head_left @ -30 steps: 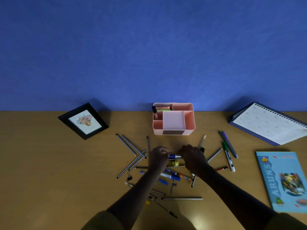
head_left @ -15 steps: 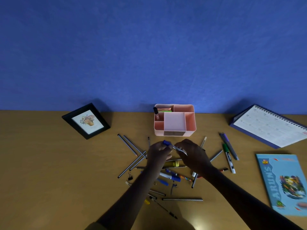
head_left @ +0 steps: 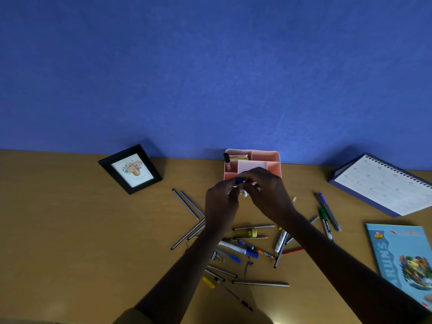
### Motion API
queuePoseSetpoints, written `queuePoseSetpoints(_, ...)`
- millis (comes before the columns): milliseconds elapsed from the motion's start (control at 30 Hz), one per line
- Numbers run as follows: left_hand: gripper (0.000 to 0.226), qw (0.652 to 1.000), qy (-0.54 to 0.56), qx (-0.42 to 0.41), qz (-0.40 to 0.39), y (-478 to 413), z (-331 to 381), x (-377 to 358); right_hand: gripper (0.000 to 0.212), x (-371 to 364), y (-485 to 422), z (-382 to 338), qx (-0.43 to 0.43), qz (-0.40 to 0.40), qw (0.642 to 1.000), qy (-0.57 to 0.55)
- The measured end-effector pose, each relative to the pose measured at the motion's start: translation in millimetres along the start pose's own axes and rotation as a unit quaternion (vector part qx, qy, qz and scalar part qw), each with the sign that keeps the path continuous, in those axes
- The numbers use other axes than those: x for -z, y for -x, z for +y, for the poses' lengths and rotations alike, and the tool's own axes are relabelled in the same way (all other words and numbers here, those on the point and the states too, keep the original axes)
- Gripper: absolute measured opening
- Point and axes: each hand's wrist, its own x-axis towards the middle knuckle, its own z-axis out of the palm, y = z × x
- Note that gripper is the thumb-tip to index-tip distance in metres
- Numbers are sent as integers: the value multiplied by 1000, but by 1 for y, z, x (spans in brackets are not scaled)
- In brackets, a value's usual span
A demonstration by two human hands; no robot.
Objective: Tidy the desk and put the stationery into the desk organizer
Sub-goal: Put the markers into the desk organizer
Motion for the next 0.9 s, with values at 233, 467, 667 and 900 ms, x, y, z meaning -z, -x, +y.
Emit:
queuePoseSetpoints(233, 24, 999, -9, 24, 33, 4, -17, 21, 19, 4, -48, -6, -30, 92, 995, -3)
queuePoseSetpoints(467, 24, 996, -62, 63, -27, 36, -52, 33, 12, -26, -87, 19, -78, 78, 993, 29)
queuePoseSetpoints(667, 23, 989, -86, 89, -77, 62, -70, 30, 15, -50, -89, 28, -136, 32, 989, 44)
queuePoseSetpoints(900, 21, 980, -117, 79, -139, 81, -79, 24, 23, -57, -88, 27, -147, 22, 988, 47)
